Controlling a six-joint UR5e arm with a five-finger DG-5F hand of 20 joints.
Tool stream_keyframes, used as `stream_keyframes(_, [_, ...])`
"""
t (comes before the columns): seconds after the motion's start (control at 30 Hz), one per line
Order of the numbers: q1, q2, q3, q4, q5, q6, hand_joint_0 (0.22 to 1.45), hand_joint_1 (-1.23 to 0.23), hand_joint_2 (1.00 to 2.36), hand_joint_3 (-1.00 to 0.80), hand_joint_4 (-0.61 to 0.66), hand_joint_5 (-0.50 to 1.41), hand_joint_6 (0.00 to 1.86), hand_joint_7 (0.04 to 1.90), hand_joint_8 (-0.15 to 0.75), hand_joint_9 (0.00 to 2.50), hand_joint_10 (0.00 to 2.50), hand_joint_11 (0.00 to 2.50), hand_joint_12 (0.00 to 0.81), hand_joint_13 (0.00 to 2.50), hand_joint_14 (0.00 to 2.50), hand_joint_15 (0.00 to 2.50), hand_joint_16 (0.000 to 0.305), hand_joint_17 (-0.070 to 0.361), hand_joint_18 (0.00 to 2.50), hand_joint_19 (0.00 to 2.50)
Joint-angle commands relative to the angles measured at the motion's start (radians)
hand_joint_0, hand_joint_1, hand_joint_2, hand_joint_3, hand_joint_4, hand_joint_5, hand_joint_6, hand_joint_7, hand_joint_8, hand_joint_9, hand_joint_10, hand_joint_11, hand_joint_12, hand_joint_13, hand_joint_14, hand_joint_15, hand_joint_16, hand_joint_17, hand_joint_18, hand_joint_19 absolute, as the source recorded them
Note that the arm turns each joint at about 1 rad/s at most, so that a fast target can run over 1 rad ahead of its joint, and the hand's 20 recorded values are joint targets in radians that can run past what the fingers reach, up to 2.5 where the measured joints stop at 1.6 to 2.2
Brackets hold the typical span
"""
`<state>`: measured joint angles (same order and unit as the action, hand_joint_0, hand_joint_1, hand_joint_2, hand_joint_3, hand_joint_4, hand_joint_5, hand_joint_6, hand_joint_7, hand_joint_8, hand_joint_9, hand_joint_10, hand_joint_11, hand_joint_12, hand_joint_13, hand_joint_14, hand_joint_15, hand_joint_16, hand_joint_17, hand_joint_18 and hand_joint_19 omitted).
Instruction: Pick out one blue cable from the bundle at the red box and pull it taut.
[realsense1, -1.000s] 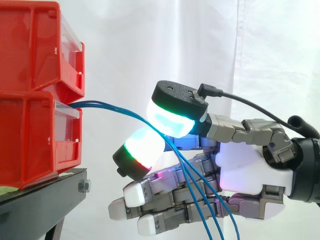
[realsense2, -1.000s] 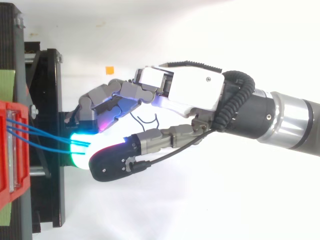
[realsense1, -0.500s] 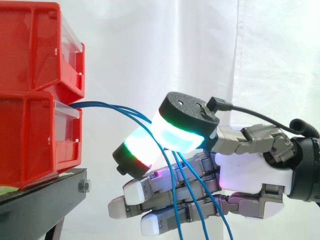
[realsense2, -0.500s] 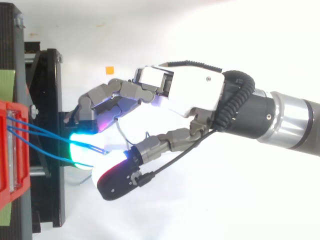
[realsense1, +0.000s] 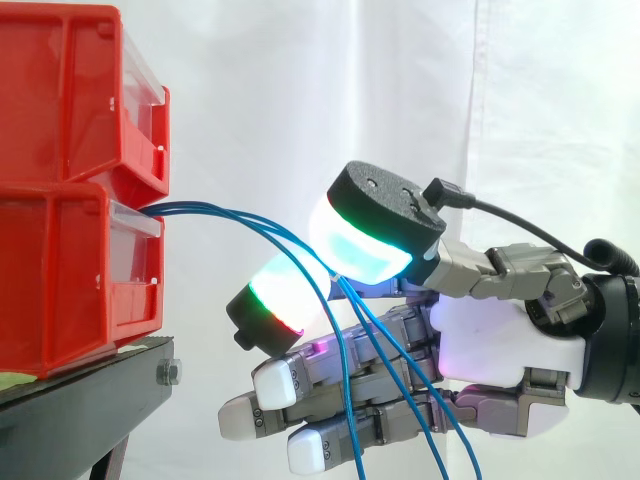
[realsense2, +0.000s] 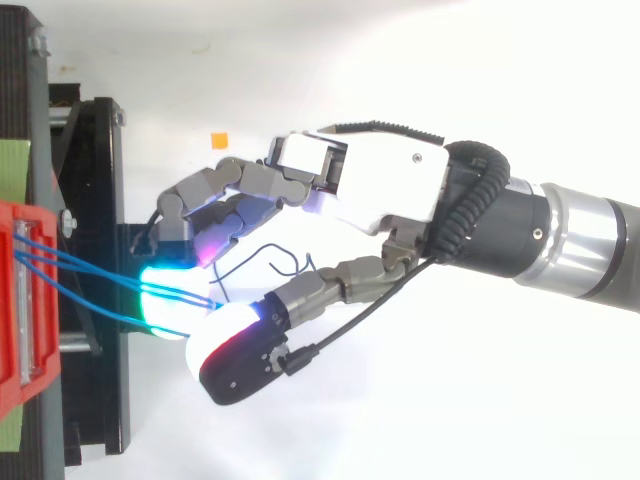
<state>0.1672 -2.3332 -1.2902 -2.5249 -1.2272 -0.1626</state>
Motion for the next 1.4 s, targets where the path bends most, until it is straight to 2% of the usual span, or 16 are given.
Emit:
stream_keyframes(0.0, [0.0,0.0,0.0,0.0,0.0,0.0,0.46,-0.7,1.0,-0.5,0.21,-0.16,0.75,1.03,0.315,0.82,0.01,0.42,0.344,0.66,0.0,0.09,0.053,0.118,0.68,0.37])
stream_keyframes(0.07, [0.0,0.0,0.0,0.0,0.0,0.0,0.45,-0.66,1.0,-0.5,0.2,-0.15,0.74,1.05,0.317,0.83,0.01,0.41,0.347,0.66,0.0,0.09,0.053,0.119,0.68,0.38])
stream_keyframes(0.2, [0.0,0.0,0.0,0.0,0.0,0.0,0.5,-0.47,1.0,-0.5,0.18,-0.13,0.71,1.13,0.303,0.85,0.02,0.4,0.329,0.64,0.01,0.1,0.049,0.111,0.64,0.41])
stream_keyframes(0.47, [-0.002,0.0,0.0,0.0,0.0,0.002,0.54,-0.45,1.0,-0.5,0.13,-0.12,0.67,1.19,0.292,0.86,0.01,0.4,0.318,0.64,0.01,0.12,0.047,0.105,0.61,0.46])
stream_keyframes(0.5, [-0.002,0.0,0.002,0.0,0.0,0.002,0.58,-0.45,1.0,-0.5,0.12,-0.12,0.67,1.21,0.288,0.87,0.02,0.41,0.312,0.63,0.0,0.13,0.046,0.102,0.6,0.47])
stream_keyframes(0.6, [-0.002,0.0,0.002,0.0,0.0,0.002,0.61,-0.5,1.0,-0.5,0.11,-0.12,0.66,1.22,0.281,0.85,0.02,0.41,0.309,0.62,0.01,0.14,0.045,0.102,0.58,0.48])
stream_keyframes(0.7, [-0.002,0.0,0.002,0.0,0.0,0.002,0.61,-0.52,1.01,-0.41,0.11,-0.12,0.66,1.24,0.283,0.85,0.02,0.41,0.312,0.61,0.01,0.14,0.046,0.103,0.57,0.5])
stream_keyframes(0.87, [-0.002,0.0,0.003,0.0,0.0,0.0,0.6,-0.65,1.02,-0.34,0.11,-0.13,0.65,1.26,0.28,0.82,0.02,0.41,0.32,0.6,0.01,0.15,0.047,0.106,0.55,0.51])
stream_keyframes(1.03, [-0.002,0.0,0.005,0.0,0.0,-0.002,0.6,-0.73,1.02,-0.3,0.11,-0.15,0.71,1.23,0.275,0.78,0.02,0.41,0.32,0.59,0.01,0.15,0.048,0.107,0.55,0.49])
stream_keyframes(1.23, [-0.002,0.0,0.008,0.008,0.0,-0.002,0.62,-0.78,1.02,-0.32,0.04,-0.2,0.8,1.11,0.264,0.76,0.02,0.41,0.316,0.58,0.01,0.14,0.048,0.107,0.56,0.47])
stream_keyframes(1.37, [-0.002,0.0,0.011,0.008,0.0,-0.005,0.63,-0.81,1.01,-0.41,0.04,-0.2,0.83,1.09,0.262,0.75,0.02,0.41,0.315,0.58,0.01,0.13,0.048,0.107,0.56,0.47])
